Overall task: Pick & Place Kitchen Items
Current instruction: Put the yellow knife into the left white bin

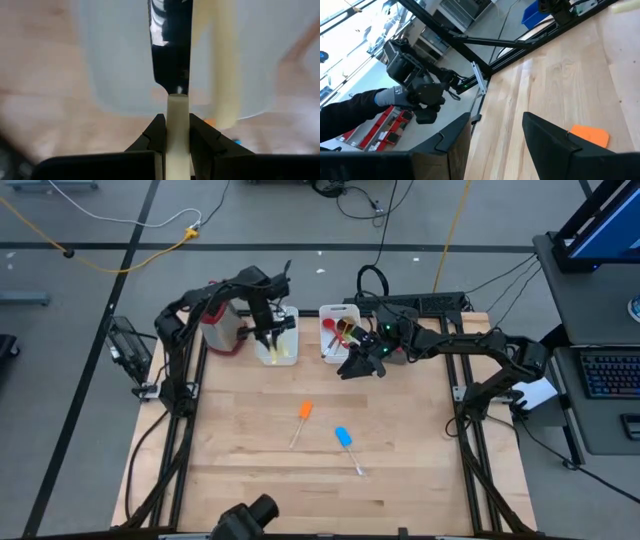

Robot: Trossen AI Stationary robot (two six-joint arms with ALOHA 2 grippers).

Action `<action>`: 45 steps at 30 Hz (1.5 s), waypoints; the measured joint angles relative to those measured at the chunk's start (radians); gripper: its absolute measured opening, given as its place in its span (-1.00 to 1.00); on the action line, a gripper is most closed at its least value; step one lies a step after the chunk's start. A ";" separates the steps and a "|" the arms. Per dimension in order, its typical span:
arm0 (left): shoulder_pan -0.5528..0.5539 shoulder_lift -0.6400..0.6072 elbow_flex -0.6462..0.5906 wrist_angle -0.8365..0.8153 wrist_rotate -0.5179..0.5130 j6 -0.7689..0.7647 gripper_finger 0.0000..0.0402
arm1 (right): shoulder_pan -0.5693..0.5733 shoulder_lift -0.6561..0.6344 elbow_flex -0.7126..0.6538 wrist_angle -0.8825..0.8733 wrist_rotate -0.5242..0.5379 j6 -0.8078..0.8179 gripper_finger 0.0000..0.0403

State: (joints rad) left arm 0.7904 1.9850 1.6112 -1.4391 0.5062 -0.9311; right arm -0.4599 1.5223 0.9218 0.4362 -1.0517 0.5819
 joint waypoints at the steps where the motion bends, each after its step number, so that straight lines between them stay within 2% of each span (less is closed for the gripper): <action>1: 0.003 0.002 0.000 -0.025 -0.003 0.009 -0.79 | -0.001 0.000 0.000 0.000 0.000 0.000 -0.15; 9: 0.016 0.003 0.000 -0.047 -0.018 0.014 -0.79 | -0.023 0.000 0.000 0.001 0.001 -0.008 -0.13; 15: 0.015 0.003 0.001 0.033 -0.020 0.020 -0.78 | -0.044 0.000 0.000 0.001 0.001 -0.008 -0.14; 23: 0.015 0.005 0.001 0.037 -0.036 0.025 -0.62 | -0.056 0.000 0.000 0.001 0.001 -0.001 -0.14; 32: 0.015 0.005 0.001 0.032 -0.045 0.046 -0.59 | -0.056 0.000 0.000 0.001 0.000 0.000 -0.14; 45: 0.027 -0.003 0.001 -0.036 -0.046 0.209 -0.58 | -0.056 0.000 0.000 0.000 -0.001 0.000 -0.14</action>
State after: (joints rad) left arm 0.8173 1.9823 1.6119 -1.4749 0.4598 -0.7226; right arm -0.5163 1.5219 0.9218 0.4366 -1.0523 0.5823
